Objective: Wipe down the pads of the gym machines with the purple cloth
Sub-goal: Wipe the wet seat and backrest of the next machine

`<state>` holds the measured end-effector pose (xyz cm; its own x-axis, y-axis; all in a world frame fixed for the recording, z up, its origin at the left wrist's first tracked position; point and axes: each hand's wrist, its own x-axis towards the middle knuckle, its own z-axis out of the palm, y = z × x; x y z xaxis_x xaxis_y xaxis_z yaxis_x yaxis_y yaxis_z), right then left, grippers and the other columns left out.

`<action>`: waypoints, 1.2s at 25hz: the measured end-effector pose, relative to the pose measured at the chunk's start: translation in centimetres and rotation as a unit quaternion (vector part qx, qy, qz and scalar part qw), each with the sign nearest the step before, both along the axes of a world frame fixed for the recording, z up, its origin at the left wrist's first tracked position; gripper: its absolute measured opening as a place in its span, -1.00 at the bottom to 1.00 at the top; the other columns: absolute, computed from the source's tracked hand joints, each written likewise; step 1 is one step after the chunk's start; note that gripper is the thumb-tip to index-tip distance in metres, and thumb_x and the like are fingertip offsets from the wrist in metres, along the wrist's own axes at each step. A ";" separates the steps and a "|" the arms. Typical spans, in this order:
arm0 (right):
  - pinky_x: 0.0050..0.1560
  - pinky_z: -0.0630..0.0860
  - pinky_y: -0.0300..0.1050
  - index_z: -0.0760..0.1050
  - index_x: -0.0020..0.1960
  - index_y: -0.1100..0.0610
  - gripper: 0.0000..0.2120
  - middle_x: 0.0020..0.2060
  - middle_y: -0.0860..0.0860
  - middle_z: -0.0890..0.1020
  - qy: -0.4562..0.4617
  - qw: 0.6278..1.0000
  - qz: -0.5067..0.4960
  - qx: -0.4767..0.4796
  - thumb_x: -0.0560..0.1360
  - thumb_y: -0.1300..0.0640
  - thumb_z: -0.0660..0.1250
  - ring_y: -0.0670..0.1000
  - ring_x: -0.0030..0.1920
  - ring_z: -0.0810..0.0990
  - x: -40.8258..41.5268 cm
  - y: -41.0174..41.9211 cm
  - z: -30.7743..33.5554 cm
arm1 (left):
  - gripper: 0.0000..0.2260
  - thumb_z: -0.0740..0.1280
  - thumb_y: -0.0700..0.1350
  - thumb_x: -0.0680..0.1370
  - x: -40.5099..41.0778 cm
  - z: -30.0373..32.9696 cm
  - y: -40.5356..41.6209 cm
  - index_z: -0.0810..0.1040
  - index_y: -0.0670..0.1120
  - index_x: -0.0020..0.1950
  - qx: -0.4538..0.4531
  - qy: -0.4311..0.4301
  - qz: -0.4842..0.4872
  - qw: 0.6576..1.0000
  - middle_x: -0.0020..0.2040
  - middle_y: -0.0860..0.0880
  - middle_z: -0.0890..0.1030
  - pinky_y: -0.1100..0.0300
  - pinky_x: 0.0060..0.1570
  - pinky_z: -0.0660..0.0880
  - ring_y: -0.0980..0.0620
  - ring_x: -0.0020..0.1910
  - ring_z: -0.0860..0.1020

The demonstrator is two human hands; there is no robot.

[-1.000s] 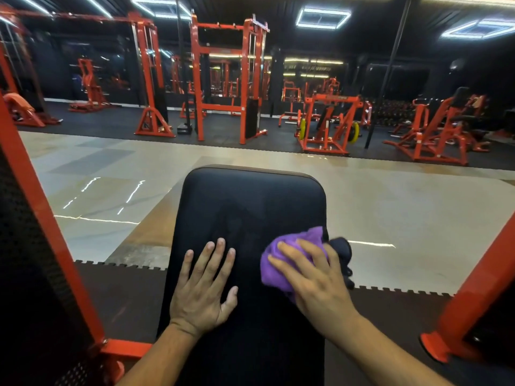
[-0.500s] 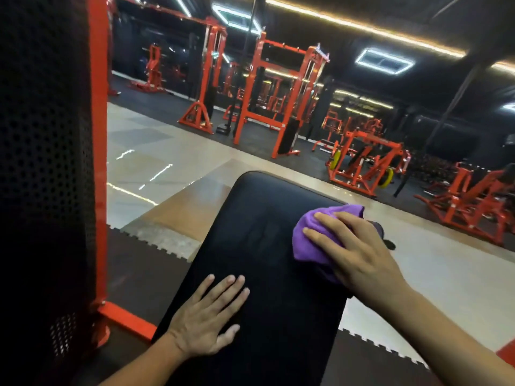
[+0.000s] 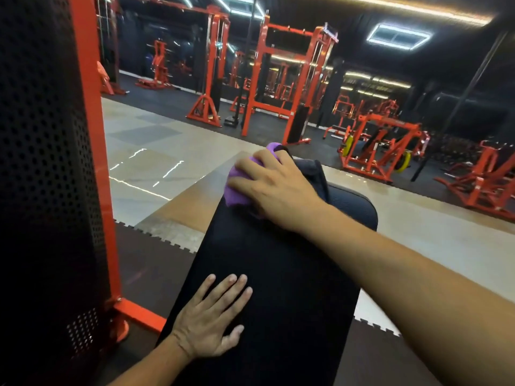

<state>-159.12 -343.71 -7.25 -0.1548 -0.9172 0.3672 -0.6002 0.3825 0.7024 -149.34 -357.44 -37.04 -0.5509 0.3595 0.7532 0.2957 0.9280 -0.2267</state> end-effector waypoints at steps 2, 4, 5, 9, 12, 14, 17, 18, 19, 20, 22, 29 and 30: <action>0.13 0.38 0.14 0.50 0.31 -0.03 -0.61 0.32 0.05 0.49 -0.022 0.998 0.031 0.044 0.49 0.03 0.39 0.22 0.27 0.44 0.8 5.5 0.1 | -0.30 0.19 0.16 0.59 0.1 0.2 0.3 0.13 -0.07 0.68 -0.006 0.014 0.003 1.000 0.69 -0.09 0.11 -0.14 0.61 0.05 -0.07 0.66 0.13; 0.15 0.41 0.17 0.52 0.31 0.02 -0.60 0.32 0.08 0.51 -0.027 0.996 0.046 0.070 0.49 0.11 0.44 0.25 0.28 0.46 1.7 10.7 -0.2 | -0.27 0.27 0.17 0.53 -0.1 0.3 0.6 0.19 -0.07 0.65 0.003 0.025 0.007 1.000 0.68 -0.09 0.13 -0.13 0.62 0.04 -0.07 0.65 0.16; 0.15 0.42 0.19 0.52 0.31 0.04 -0.62 0.32 0.09 0.52 -0.020 0.995 0.042 0.088 0.50 0.14 0.43 0.26 0.27 0.47 2.0 11.9 -0.4 | -0.26 0.28 0.17 0.51 -0.2 0.0 0.7 0.21 -0.07 0.64 0.009 0.027 0.011 1.000 0.68 -0.09 0.13 -0.13 0.62 0.04 -0.07 0.65 0.17; 0.11 0.39 0.17 0.47 0.33 0.05 -0.69 0.30 0.10 0.49 0.037 0.995 0.047 0.082 0.59 0.12 0.28 0.23 0.22 0.45 0.5 6.1 -1.1 | -0.27 0.21 0.17 0.56 -0.3 -0.6 0.7 0.15 -0.06 0.68 0.009 0.019 0.003 1.000 0.68 -0.09 0.13 -0.13 0.61 0.06 -0.07 0.65 0.16; 0.05 0.38 0.14 0.51 0.25 0.03 -0.71 0.24 0.09 0.51 0.003 1.000 0.010 0.009 0.54 0.10 0.37 0.20 0.16 0.45 0.1 0.3 -1.1 | -0.25 0.21 0.17 0.56 -0.4 -0.4 0.2 0.11 -0.06 0.69 0.004 0.016 0.011 1.000 0.68 -0.09 0.14 -0.13 0.62 0.05 -0.08 0.65 0.15; 0.06 0.38 0.13 0.51 0.26 0.02 -0.66 0.23 0.08 0.52 -0.028 1.000 0.003 0.000 0.50 0.06 0.41 0.19 0.16 0.46 0.5 0.2 -0.8 | -0.24 0.23 0.17 0.56 0.2 -0.4 0.3 0.09 -0.06 0.70 0.006 0.015 0.022 1.000 0.68 -0.09 0.14 -0.13 0.61 0.05 -0.07 0.66 0.14; 0.09 0.38 0.13 0.48 0.34 0.02 -0.57 0.29 0.09 0.52 -0.050 0.998 0.035 0.009 0.50 -0.03 0.40 0.20 0.20 0.47 1.5 4.0 0.3 | -0.37 0.06 0.12 0.69 1.0 -1.5 1.1 0.03 -0.10 0.70 0.024 0.012 0.049 0.998 0.66 -0.12 0.16 -0.16 0.60 0.04 -0.09 0.67 0.07; 0.08 0.39 0.14 0.49 0.35 0.03 -0.58 0.28 0.11 0.52 -0.045 0.998 0.037 0.010 0.52 -0.06 0.36 0.22 0.19 0.48 1.4 5.3 0.6 | -0.39 0.02 0.11 0.70 1.3 -2.1 1.5 0.03 -0.12 0.70 0.032 0.006 0.052 0.998 0.65 -0.13 0.16 -0.16 0.61 0.03 -0.10 0.67 0.06; 0.07 0.40 0.15 0.49 0.34 0.04 -0.59 0.28 0.13 0.52 -0.036 0.999 0.031 0.008 0.54 -0.07 0.33 0.24 0.18 0.49 1.2 6.1 0.9 | -0.39 0.01 0.11 0.69 1.2 -2.4 1.7 0.05 -0.12 0.69 0.036 0.009 0.047 0.998 0.66 -0.14 0.15 -0.16 0.61 0.02 -0.10 0.67 0.08; 0.06 0.40 0.17 0.49 0.33 0.04 -0.61 0.27 0.13 0.52 -0.018 1.000 0.019 0.003 0.55 -0.08 0.30 0.25 0.17 0.48 0.7 5.9 1.0 | -0.39 0.02 0.12 0.68 0.9 -2.7 1.7 0.09 -0.13 0.68 0.035 0.018 0.044 0.998 0.67 -0.14 0.13 -0.16 0.62 0.01 -0.10 0.66 0.10; 0.02 0.37 0.17 0.50 0.27 0.05 -0.67 0.23 0.14 0.53 0.015 0.999 -0.006 -0.039 0.57 -0.05 0.26 0.25 0.13 0.48 0.1 2.8 -0.4 | -0.39 0.04 0.14 0.66 0.5 -3.2 1.5 0.18 -0.14 0.64 0.038 0.021 0.027 0.999 0.68 -0.12 0.12 -0.16 0.62 0.02 -0.09 0.65 0.14; 0.16 0.39 0.20 0.61 0.05 0.12 -0.68 0.06 0.10 0.59 -0.049 0.992 0.110 0.036 0.62 0.20 0.06 0.20 0.07 0.53 2.9 -3.4 -10.1 | -0.34 0.10 0.16 0.62 1.0 -3.2 1.5 0.14 -0.07 0.68 0.069 0.027 -0.002 0.997 0.68 -0.05 0.15 -0.13 0.58 0.11 -0.03 0.64 0.19; 0.19 0.38 0.17 0.61 0.11 0.10 -0.69 0.12 0.08 0.59 -0.058 0.990 0.110 0.063 0.61 0.18 0.09 0.19 0.12 0.53 3.4 -1.2 -10.0 | -0.34 0.11 0.16 0.61 0.9 -3.1 1.5 0.15 -0.07 0.68 0.068 0.038 0.000 0.997 0.68 -0.05 0.15 -0.12 0.59 0.10 -0.02 0.64 0.20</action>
<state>-155.73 -344.90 -17.21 0.0204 -0.9709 0.2388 -0.7384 0.1464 0.6583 -148.43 -355.94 -40.11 -0.4900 0.2500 0.8351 0.2814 0.9521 -0.1198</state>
